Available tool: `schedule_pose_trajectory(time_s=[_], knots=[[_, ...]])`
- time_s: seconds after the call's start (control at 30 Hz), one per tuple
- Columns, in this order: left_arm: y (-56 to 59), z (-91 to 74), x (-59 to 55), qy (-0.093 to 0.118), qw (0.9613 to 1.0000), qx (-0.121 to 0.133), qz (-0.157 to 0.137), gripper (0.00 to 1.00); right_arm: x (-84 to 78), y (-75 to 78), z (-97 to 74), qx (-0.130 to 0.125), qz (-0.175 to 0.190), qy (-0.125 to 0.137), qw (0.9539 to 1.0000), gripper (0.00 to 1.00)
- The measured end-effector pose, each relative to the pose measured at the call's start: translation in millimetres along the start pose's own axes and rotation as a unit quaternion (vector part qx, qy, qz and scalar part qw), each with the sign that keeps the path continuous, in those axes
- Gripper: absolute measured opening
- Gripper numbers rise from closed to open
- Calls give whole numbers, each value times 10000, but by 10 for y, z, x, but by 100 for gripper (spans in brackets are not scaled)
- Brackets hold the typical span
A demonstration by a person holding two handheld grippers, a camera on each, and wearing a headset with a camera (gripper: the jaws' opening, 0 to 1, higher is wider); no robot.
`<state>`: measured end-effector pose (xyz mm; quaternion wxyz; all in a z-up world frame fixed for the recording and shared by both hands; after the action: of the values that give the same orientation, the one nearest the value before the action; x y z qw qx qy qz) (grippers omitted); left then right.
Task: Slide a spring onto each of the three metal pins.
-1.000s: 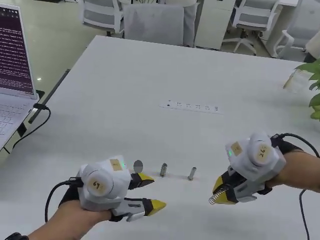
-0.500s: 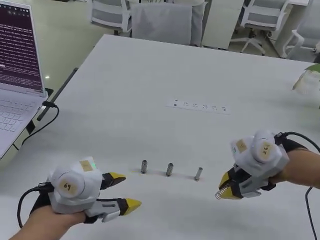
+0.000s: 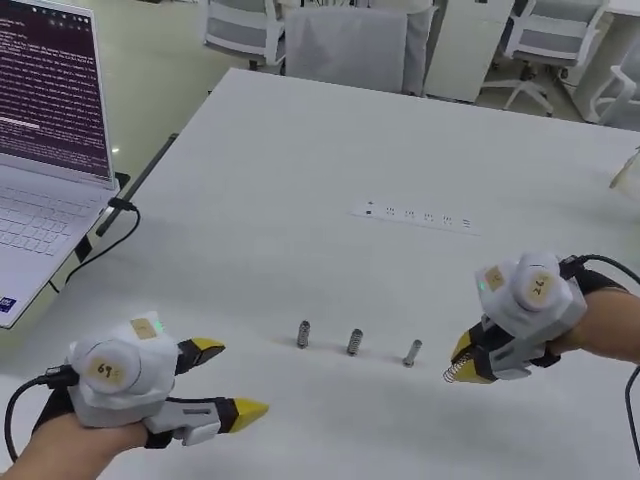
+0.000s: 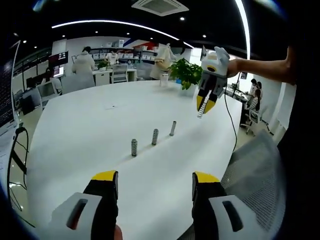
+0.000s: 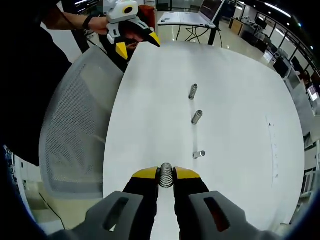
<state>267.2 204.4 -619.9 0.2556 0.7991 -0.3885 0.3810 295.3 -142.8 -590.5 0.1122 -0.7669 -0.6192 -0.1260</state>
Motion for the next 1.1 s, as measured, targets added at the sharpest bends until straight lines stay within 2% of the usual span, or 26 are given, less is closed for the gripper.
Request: schedule_pose_trajectory(time_s=[0.3, 0.77, 1.1], knots=[[-25, -106, -70, -50, 9999, 116, -70, 56, -1, 154, 40, -9, 101, 6, 9999, 8], [-52, -237, -126, -40, 9995, 261, -175, 56, 17, 383, 229, 25, 97, -109, 9999, 8], [-82, -304, -192, -75, 9990, 349, -279, 56, 36, 557, 338, -59, 91, -174, 9998, 8]])
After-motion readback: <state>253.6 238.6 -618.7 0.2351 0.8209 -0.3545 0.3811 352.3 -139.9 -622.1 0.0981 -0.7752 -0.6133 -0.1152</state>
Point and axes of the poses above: the centre of the closed fingertips' face, and the gripper's own axes: z roughly forward along the fingers, y roughly to its right, x roughly out of its top, the point moved 9 cm from there along -z, roughly backward along the fingers, and after that the axes turned 4 degrees about -y, right-handed, at the moved point
